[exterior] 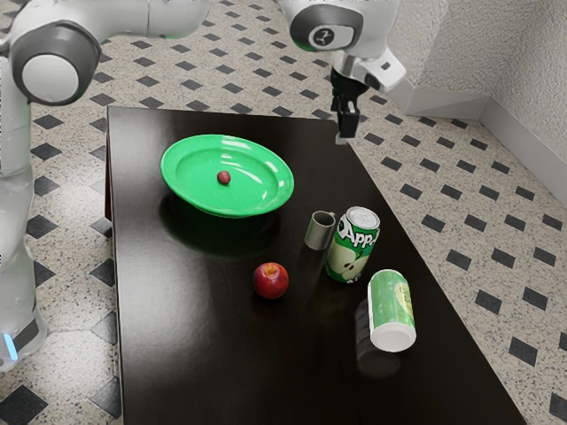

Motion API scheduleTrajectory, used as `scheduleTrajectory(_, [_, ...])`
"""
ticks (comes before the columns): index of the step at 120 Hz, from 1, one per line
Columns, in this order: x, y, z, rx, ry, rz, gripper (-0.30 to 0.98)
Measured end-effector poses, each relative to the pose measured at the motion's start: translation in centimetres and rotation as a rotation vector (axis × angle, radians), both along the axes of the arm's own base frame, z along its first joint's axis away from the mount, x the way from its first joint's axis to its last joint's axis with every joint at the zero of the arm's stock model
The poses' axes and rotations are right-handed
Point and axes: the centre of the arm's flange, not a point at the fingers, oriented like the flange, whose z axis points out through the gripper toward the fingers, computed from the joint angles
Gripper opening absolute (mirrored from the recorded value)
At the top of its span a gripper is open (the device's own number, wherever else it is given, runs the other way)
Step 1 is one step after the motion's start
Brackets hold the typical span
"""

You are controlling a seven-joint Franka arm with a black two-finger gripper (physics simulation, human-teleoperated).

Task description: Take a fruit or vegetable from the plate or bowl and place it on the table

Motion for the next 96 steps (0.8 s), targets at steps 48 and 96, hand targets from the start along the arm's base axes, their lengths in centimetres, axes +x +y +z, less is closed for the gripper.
scheduleTrajectory(48, [-6.4,19.2,-13.8,-0.138,0.245,0.385,0.69])
scheduleTrajectory(96, [-8.5,10.7,-16.8,-0.176,0.164,0.249,0.68])
